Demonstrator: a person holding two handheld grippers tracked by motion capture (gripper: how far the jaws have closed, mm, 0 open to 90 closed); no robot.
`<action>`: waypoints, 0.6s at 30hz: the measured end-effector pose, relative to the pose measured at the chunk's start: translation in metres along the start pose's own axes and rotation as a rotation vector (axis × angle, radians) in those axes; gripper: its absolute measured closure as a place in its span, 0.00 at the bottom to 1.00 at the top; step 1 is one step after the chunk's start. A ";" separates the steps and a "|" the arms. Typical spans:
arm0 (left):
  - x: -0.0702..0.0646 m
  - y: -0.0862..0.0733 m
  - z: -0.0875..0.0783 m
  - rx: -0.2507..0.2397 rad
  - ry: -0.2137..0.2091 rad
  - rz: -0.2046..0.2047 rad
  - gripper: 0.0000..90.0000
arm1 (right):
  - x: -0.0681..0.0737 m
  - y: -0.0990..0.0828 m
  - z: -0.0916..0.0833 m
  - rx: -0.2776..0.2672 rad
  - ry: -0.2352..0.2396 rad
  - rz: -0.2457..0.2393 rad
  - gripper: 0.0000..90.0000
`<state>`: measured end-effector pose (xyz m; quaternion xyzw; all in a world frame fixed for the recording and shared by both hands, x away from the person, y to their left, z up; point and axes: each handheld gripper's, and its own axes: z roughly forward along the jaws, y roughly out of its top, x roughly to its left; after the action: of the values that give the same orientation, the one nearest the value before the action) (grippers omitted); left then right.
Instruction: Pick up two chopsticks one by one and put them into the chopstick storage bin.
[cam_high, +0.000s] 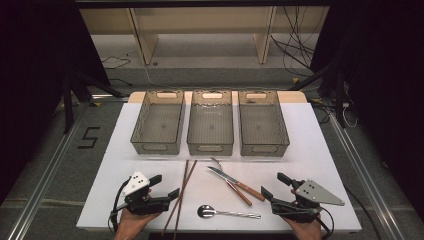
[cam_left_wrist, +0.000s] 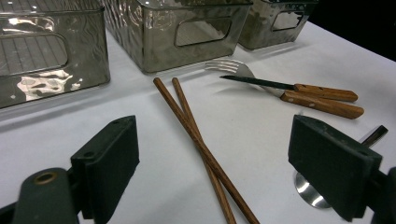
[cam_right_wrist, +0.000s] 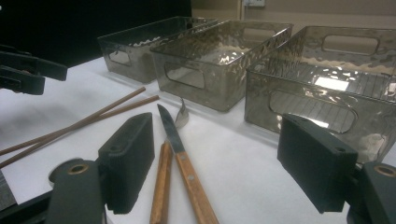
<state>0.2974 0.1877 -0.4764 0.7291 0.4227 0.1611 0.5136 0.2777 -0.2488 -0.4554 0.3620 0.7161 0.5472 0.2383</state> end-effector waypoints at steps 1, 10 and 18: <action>-0.001 0.000 0.000 0.005 0.002 -0.003 0.18 | 0.000 0.000 0.000 0.002 -0.001 -0.001 0.31; -0.009 0.006 0.004 0.058 0.028 0.000 0.18 | 0.000 0.000 0.000 0.002 -0.006 -0.002 0.31; -0.016 0.012 0.007 0.122 0.071 -0.014 0.18 | 0.000 0.000 0.001 0.005 -0.005 0.001 0.31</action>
<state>0.2978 0.1690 -0.4657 0.7500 0.4546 0.1570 0.4540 0.2785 -0.2482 -0.4557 0.3645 0.7167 0.5444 0.2390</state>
